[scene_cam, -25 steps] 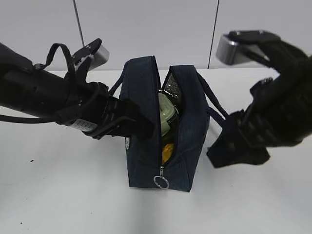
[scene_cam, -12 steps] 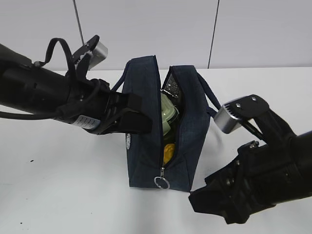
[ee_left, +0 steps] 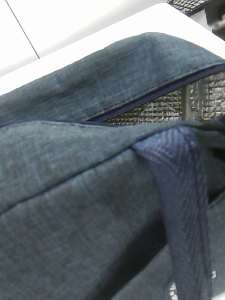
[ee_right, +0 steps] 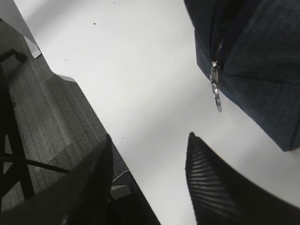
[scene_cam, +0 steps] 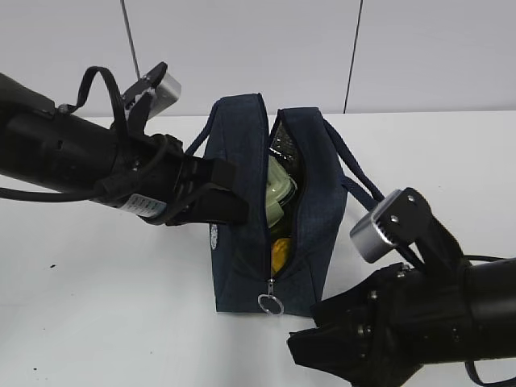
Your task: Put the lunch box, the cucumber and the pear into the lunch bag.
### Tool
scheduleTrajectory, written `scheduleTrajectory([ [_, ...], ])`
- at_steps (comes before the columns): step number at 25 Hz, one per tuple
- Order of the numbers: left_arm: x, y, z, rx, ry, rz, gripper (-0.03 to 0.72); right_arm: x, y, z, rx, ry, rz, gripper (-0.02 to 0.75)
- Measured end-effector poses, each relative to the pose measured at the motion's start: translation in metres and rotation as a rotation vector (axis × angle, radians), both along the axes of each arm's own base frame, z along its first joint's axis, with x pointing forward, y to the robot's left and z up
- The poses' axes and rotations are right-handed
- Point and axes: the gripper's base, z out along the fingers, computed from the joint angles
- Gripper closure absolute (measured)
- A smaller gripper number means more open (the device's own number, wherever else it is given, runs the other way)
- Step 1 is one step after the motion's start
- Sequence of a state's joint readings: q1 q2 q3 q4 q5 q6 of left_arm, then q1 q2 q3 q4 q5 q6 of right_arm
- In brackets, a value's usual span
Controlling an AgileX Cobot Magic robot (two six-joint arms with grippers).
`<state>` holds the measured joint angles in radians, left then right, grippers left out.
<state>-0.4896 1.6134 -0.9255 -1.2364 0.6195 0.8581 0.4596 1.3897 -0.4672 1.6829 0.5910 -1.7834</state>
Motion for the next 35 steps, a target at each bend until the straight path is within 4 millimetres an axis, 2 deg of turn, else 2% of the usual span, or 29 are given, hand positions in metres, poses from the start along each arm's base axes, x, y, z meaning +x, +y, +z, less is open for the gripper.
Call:
scheduleTrajectory([
  [11, 0.0, 0.0, 0.0, 0.008, -0.005, -0.004, 0.701, 0.012, 0.006, -0.055, -0.127, -0.005, 0.142, 0.341],
  [15, 0.0, 0.0, -0.001, 0.01, -0.006, -0.006, 0.701, 0.017, 0.009, -0.058, -0.159, -0.093, 0.22, 0.342],
  [25, 0.0, 0.001, -0.001, 0.02, -0.011, -0.014, 0.701, 0.028, 0.014, -0.05, -0.185, -0.254, 0.309, 0.342],
  [35, -0.002, 0.001, -0.002, 0.041, -0.018, -0.041, 0.702, 0.041, 0.015, -0.046, -0.245, -0.31, 0.289, 0.346],
])
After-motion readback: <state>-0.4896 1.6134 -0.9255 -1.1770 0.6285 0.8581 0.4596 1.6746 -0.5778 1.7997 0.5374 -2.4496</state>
